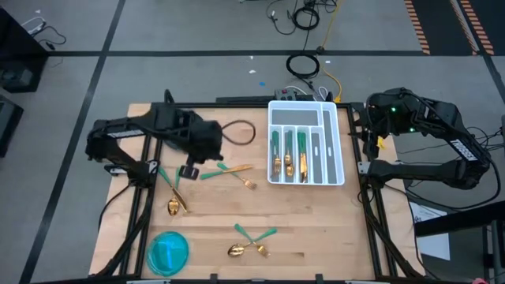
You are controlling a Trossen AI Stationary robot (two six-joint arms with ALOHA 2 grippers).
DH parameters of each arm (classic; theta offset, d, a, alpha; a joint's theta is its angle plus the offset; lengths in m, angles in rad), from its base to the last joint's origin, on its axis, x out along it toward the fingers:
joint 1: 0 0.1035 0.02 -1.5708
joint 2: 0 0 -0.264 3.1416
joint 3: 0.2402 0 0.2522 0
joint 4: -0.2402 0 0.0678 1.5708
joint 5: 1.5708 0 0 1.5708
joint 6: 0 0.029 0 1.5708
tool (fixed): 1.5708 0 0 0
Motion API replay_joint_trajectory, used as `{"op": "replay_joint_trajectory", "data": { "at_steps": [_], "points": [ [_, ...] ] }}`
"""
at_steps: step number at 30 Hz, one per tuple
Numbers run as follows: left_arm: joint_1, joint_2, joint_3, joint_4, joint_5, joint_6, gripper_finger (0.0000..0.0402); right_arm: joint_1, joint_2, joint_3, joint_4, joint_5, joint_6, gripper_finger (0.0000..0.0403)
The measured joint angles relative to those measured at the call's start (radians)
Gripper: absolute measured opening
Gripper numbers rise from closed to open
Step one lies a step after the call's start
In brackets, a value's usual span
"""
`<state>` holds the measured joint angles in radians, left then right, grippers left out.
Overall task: Sort silverware
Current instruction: Put the green fork into the white silverware organizer
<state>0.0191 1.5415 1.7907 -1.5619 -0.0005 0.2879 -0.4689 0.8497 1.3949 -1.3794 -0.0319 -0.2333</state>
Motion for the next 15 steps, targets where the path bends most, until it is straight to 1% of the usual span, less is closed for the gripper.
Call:
{"op": "replay_joint_trajectory", "data": {
  "at_steps": [2,5,6,8,11,13,15],
  "points": [
    [-0.021,-0.029,-0.087,0.037,0.0,-0.04,0.0039,0.0,0.0,0.0,0.0,0.0,0.021,0.0137],
    [-0.052,-0.066,-0.205,0.137,0.004,-0.12,0.0039,0.0,0.015,0.0,0.001,-0.002,0.082,0.0137],
    [-0.065,-0.074,-0.234,0.157,0.006,-0.143,0.0039,0.0,0.026,0.0,0.001,-0.019,0.105,0.0137],
    [-0.09,-0.091,-0.284,0.215,0.006,-0.188,0.0039,0.005,0.056,-0.011,0.026,-0.085,0.15,0.0137],
    [-0.128,-0.111,-0.335,0.268,0.006,-0.25,0.0039,0.049,0.099,-0.062,0.148,-0.189,0.207,0.0137],
    [-0.151,-0.128,-0.352,0.296,-0.007,-0.287,0.0039,0.101,0.127,-0.104,0.254,-0.213,0.239,0.0137],
    [-0.173,-0.156,-0.365,0.331,-0.033,-0.332,0.0039,0.17,0.161,-0.146,0.364,-0.209,0.27,0.0137]
  ]
}}
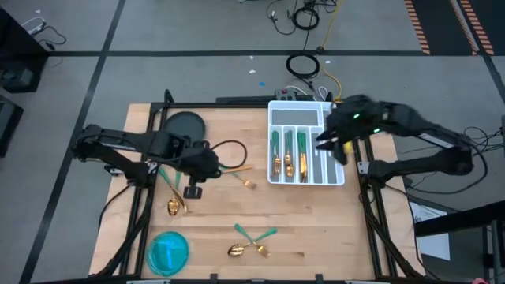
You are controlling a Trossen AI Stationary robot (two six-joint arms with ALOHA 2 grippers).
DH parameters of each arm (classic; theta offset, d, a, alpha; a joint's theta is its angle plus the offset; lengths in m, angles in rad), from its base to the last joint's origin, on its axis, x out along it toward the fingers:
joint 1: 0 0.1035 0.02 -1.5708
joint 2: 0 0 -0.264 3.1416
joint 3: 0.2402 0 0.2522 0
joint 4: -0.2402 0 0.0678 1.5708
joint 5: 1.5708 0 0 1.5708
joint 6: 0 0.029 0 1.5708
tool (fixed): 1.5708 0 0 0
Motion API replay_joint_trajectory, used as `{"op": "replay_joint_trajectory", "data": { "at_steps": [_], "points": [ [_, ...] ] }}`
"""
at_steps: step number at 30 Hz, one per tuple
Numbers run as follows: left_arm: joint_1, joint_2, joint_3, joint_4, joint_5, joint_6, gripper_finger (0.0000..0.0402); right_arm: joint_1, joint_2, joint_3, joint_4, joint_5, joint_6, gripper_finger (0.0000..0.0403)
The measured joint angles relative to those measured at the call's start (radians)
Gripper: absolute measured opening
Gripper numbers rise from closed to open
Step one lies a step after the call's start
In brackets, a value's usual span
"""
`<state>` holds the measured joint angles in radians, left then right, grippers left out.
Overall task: Sort silverware
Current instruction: Put the green fork into the white silverware organizer
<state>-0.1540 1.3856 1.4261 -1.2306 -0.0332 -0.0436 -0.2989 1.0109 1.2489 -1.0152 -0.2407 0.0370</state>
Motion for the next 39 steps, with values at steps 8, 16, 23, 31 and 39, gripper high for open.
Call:
{"op": "replay_joint_trajectory", "data": {
  "at_steps": [8,16,23,31,39],
  "points": [
    [-0.086,-0.153,-0.041,0.143,-0.2,-0.109,0.0039,0.295,0.25,-0.124,0.425,0.099,0.088,0.0137],
    [-0.111,-0.202,-0.041,0.21,-0.321,-0.108,0.0039,0.428,0.51,-0.121,0.697,0.221,0.273,0.0137],
    [-0.11,-0.202,-0.041,0.192,-0.324,-0.098,0.0039,0.526,0.665,-0.029,0.735,0.353,0.338,0.0137],
    [-0.111,-0.202,-0.041,0.192,-0.324,-0.098,0.0039,0.587,0.87,0.169,0.629,0.349,0.377,0.0137],
    [-0.111,-0.205,-0.041,0.197,-0.324,-0.081,0.0039,0.641,1.035,0.342,0.553,0.362,0.455,0.0137]
  ]
}}
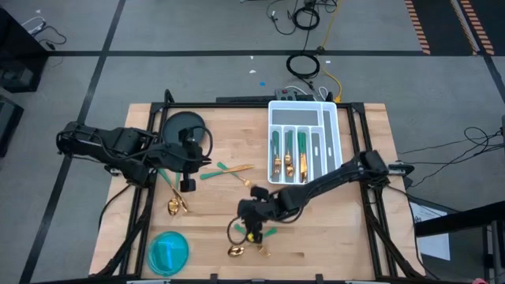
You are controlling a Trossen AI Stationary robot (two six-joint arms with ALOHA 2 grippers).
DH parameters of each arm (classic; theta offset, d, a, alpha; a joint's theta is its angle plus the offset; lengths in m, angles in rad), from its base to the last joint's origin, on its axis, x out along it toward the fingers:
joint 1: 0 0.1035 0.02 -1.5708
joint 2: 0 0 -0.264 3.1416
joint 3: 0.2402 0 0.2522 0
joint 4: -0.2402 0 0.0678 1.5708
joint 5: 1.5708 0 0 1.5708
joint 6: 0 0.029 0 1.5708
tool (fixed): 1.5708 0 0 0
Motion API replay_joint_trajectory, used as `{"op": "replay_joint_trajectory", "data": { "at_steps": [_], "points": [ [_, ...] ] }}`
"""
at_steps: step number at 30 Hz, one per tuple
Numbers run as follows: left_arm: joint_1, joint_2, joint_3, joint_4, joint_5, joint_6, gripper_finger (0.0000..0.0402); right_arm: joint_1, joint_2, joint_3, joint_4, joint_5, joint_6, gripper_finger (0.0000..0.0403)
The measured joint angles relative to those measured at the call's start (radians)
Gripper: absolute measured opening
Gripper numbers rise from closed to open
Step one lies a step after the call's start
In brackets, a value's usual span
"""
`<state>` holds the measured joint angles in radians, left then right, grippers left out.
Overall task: Sort silverware
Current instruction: Put the green fork into the white silverware organizer
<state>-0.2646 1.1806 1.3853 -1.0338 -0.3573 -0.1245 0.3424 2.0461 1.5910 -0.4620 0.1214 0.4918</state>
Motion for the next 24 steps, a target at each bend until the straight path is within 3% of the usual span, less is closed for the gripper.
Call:
{"op": "replay_joint_trajectory", "data": {
  "at_steps": [8,14,24],
  "points": [
    [-0.006,-0.027,0.0,0.11,0.001,0.023,0.0039,0.063,0.127,0.117,-0.181,0.036,0.089,0.0137],
    [-0.046,-0.103,0.0,0.181,0.004,0.073,0.0039,0.093,0.164,0.145,-0.161,0.036,0.194,0.0137],
    [-0.084,-0.211,0.0,0.143,0.015,0.085,0.0039,0.091,0.174,0.163,-0.114,0.092,0.334,0.0137]
  ]
}}
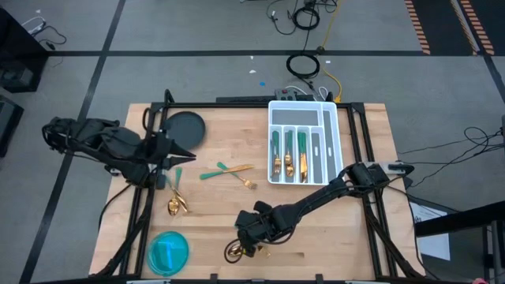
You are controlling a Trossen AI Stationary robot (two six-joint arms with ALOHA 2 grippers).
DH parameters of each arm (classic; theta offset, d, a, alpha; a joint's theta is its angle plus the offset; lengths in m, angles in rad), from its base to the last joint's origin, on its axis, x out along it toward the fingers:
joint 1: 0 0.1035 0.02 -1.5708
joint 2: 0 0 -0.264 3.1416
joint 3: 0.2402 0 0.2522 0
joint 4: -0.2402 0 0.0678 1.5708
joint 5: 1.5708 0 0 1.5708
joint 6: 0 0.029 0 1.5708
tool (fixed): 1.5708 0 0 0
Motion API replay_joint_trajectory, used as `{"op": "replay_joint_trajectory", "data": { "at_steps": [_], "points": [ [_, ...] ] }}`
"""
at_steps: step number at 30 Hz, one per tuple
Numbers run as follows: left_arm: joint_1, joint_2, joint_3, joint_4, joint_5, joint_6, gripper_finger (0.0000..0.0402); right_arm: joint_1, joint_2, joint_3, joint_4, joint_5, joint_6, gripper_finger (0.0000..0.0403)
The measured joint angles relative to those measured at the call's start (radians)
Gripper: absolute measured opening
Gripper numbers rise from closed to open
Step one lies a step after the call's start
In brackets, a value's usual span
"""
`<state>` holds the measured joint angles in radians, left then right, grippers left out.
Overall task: Sort silverware
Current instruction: Put the green fork into the white silverware organizer
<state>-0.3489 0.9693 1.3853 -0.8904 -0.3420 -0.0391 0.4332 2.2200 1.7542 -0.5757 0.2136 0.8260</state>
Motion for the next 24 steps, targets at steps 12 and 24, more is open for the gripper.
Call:
{"op": "replay_joint_trajectory", "data": {
  "at_steps": [12,24],
  "points": [
    [-0.014,-0.017,0.0,-0.096,0.001,0.002,0.0039,0.001,0.064,-0.001,0.008,0.017,0.081,0.0137],
    [-0.014,-0.017,0.0,-0.101,0.002,0.03,0.0039,0.012,0.066,-0.002,-0.062,0.021,0.129,0.0137]
  ]
}}
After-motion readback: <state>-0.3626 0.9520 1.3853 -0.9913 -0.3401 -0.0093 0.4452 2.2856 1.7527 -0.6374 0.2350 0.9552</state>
